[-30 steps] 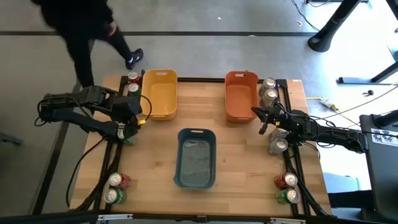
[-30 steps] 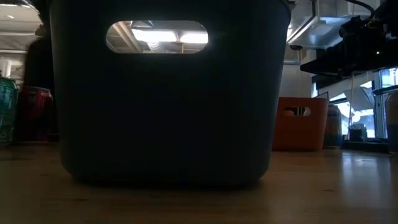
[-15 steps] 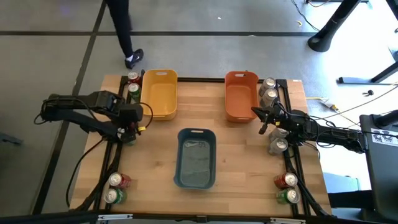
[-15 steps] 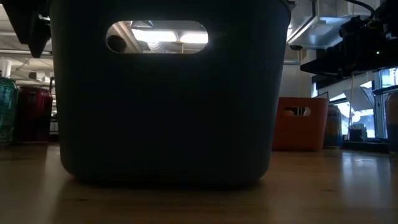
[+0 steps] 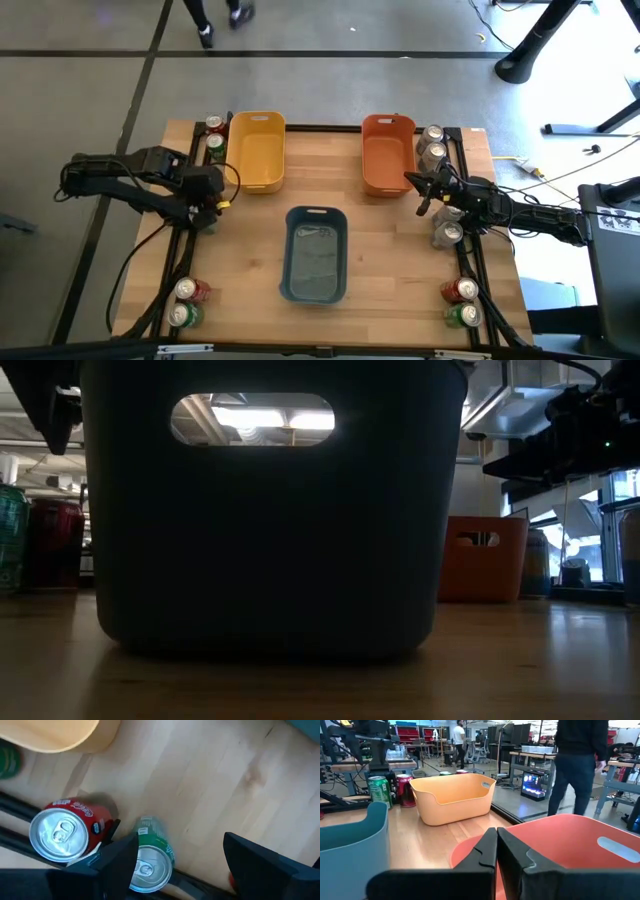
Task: Sort soda cans
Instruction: Put the green soda can into the yellow bin
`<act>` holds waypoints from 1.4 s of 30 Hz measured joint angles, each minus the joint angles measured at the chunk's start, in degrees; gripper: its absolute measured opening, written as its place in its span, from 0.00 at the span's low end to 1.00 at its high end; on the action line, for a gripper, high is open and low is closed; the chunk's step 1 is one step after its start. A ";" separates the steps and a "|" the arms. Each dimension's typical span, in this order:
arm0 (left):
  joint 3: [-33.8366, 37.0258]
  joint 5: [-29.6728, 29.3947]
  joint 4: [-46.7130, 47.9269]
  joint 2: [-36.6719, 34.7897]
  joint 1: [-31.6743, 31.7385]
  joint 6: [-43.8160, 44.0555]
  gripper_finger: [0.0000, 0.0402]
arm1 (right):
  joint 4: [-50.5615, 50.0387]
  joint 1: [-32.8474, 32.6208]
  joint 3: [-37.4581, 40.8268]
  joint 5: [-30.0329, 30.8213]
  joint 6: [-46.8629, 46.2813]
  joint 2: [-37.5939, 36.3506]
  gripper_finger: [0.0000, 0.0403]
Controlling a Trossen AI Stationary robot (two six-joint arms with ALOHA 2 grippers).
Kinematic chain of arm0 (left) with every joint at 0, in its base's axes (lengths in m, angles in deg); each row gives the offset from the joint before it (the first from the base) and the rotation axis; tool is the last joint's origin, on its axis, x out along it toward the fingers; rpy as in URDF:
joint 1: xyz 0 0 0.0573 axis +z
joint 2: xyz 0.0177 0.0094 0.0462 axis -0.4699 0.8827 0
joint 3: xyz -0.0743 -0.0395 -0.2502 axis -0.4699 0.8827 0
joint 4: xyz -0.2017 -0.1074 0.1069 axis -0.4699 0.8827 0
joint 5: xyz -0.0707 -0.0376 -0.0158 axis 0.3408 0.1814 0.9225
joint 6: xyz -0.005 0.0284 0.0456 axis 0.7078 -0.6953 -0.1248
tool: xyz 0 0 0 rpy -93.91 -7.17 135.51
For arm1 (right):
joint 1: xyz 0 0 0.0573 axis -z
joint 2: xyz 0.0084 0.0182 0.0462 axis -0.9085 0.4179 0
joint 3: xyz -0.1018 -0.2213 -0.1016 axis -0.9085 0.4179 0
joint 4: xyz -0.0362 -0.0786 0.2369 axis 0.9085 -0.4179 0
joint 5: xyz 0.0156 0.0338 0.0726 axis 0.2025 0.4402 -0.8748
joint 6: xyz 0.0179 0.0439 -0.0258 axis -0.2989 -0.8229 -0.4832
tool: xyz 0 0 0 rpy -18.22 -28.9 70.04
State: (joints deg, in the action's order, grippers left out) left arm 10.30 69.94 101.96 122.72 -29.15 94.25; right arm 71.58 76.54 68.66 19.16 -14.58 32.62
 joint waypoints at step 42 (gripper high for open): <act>11.74 0.74 3.12 -0.33 -0.04 -10.40 0.70 | -4.03 0.00 0.00 -0.02 -2.56 0.02 0.03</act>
State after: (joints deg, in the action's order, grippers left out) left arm 22.04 70.68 105.08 122.40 -29.19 83.84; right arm 67.55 76.54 68.66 19.14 -17.14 32.64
